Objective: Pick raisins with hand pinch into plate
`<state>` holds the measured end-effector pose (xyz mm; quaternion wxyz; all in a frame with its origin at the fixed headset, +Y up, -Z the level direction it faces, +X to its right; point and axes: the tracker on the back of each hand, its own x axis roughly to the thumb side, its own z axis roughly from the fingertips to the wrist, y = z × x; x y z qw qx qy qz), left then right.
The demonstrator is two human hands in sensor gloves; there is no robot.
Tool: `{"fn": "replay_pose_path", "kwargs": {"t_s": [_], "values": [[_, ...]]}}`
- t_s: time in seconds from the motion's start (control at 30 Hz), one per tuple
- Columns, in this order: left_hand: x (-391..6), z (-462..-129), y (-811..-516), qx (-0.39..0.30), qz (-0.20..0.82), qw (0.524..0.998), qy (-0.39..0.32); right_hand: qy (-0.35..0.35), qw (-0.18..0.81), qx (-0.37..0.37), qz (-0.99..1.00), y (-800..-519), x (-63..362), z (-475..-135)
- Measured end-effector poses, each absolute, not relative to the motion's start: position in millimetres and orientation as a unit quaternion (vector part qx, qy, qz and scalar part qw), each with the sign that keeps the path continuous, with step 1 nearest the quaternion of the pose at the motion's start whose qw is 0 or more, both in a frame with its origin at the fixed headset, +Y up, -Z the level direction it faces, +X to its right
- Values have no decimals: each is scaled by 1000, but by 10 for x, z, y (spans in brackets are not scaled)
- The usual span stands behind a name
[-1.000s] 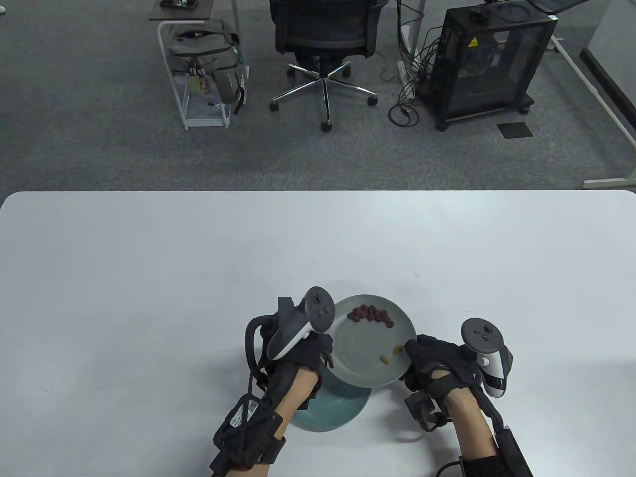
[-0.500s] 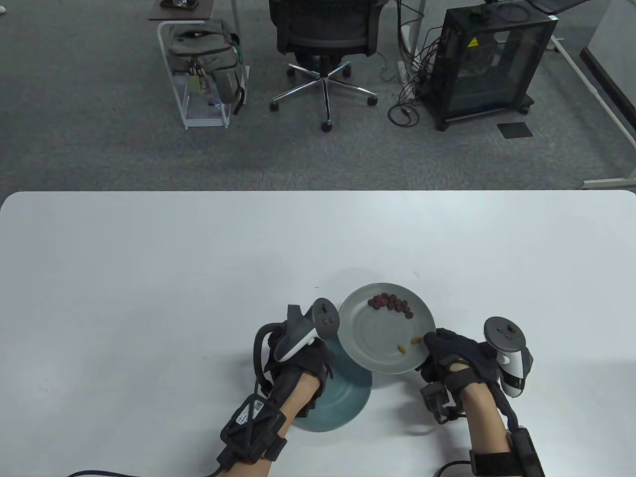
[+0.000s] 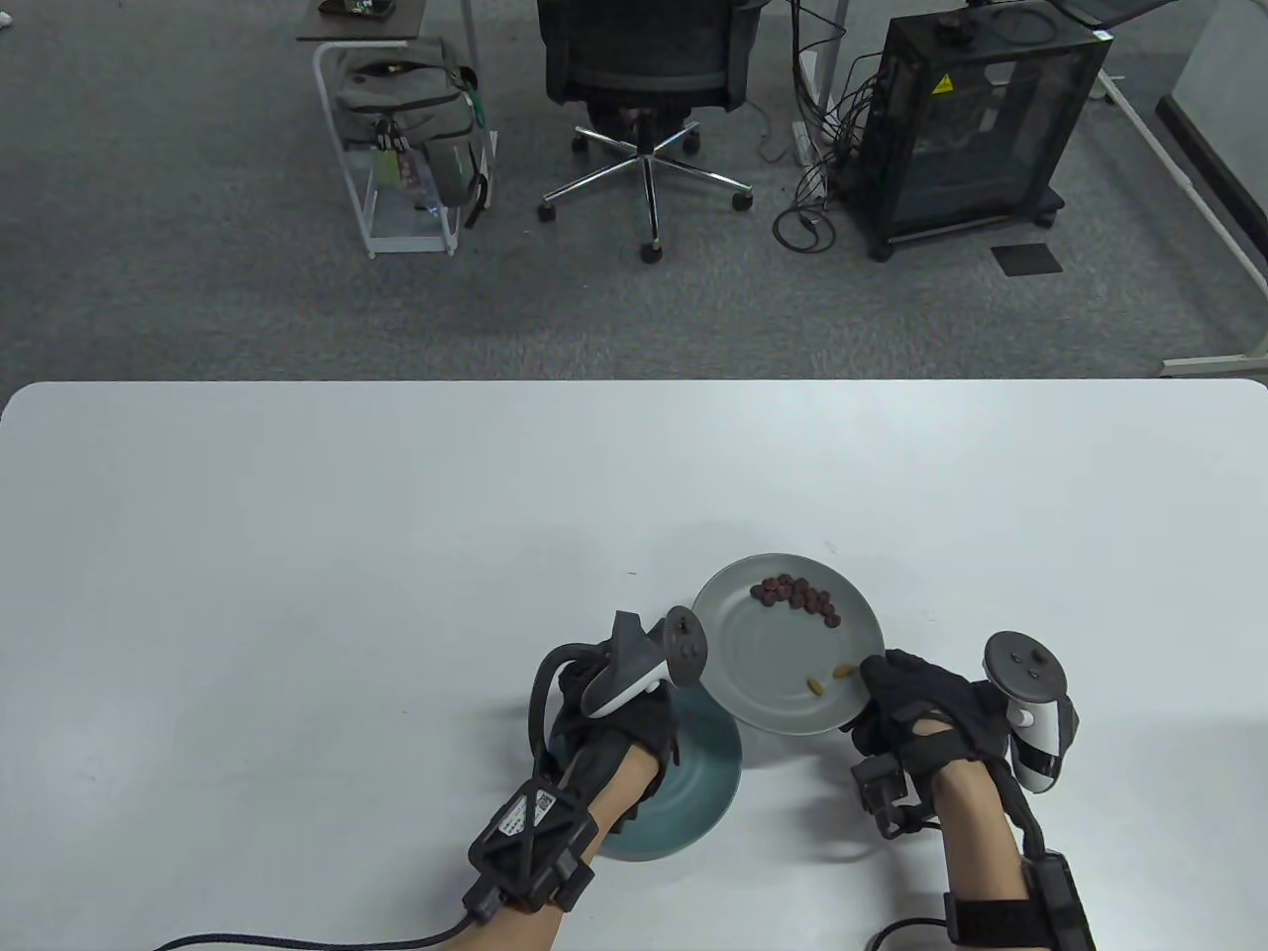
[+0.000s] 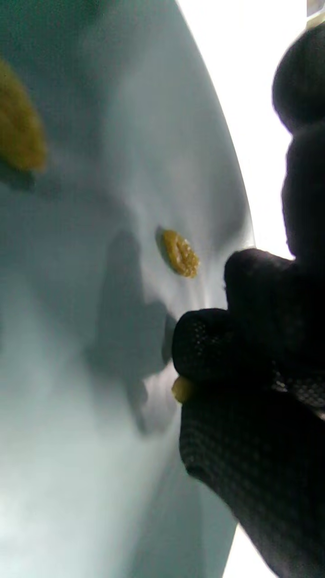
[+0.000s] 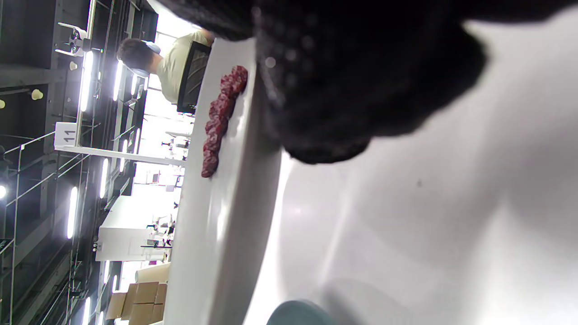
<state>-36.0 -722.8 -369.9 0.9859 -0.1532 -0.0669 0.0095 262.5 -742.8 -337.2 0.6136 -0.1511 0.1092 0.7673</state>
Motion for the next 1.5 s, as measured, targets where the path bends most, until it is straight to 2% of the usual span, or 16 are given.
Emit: {"fn": "replay_pose_path", "kwargs": {"t_s": [0.17,0.37,0.67,0.93,1.23,1.5], "values": [[-341,-3708,-7268,-165,-4,985,-59,109,614,-150,767,-7435,2627,-3380],[-365,-3665,-7209,-146,-12,988,-57,112,614,-148,767,-7439,2613,-3376],[-571,-3501,-6771,-100,8,994,-45,107,614,-142,769,-7425,2596,-3353],[-659,-3385,-6512,-76,31,996,-44,110,612,-136,771,-7423,2543,-3323],[-469,-3296,-6368,-57,26,996,-69,113,611,-134,772,-7439,2510,-3326],[-230,-3253,-6277,-65,76,990,-97,116,605,-129,777,-7447,2415,-3314]]}}
